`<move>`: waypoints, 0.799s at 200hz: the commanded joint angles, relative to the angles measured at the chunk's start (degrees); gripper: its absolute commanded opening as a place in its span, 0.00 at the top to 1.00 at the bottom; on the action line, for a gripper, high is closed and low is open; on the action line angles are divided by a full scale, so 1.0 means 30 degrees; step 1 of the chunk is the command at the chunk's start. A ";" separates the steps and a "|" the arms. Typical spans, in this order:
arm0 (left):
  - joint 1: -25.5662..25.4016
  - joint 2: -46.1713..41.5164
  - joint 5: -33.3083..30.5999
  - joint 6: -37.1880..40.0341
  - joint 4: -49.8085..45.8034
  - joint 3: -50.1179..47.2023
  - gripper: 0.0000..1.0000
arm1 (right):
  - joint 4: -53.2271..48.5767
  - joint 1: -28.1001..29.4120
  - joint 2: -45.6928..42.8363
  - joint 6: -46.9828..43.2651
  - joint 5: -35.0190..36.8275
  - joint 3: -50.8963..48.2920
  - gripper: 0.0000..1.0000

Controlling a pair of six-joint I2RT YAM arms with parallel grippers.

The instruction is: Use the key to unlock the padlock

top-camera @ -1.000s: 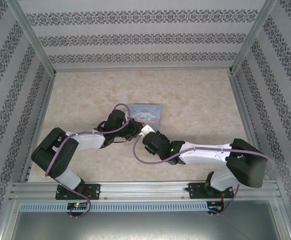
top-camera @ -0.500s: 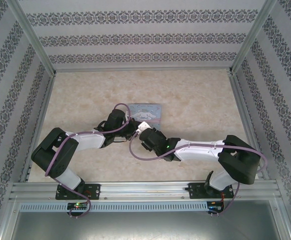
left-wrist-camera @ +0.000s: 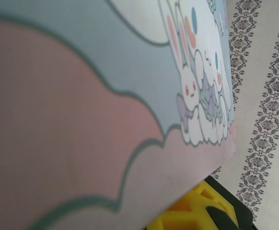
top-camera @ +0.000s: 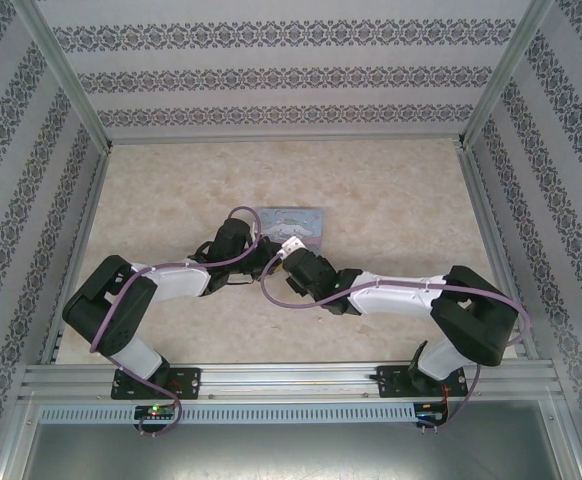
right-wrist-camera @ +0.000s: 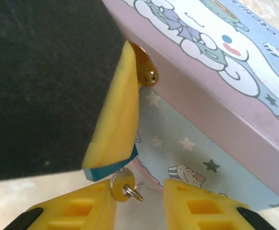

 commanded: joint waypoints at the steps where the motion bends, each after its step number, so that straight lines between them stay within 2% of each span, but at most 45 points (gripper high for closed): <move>1: 0.0206 -0.0604 0.0697 0.0259 0.0333 0.0134 1.00 | 0.0437 -0.0162 0.0257 0.0399 -0.0402 0.0776 0.68; 49: 0.0210 -0.0565 0.0764 0.0121 0.0634 -0.0134 1.00 | 0.0379 -0.0475 0.0523 0.0567 -0.0812 0.1150 0.76; 121: 0.0195 -0.0502 0.0822 0.0140 0.0850 -0.0226 1.00 | 0.0408 -0.1237 -0.0152 0.1086 -0.2353 0.0907 1.00; 136: 0.0203 -0.0466 0.0822 0.0098 0.0862 -0.0222 1.00 | 0.0352 -0.1347 -0.0299 0.1156 -0.2945 0.0907 1.00; 141: 0.0214 -0.0421 0.0795 0.0096 0.0875 -0.0222 1.00 | 0.0310 -0.1384 -0.0330 0.1200 -0.3186 0.0912 0.97; 160: 0.0202 -0.0374 0.0634 0.0134 0.0770 -0.0271 1.00 | -0.0099 -0.1392 -0.0659 0.1269 -0.3787 0.0822 0.70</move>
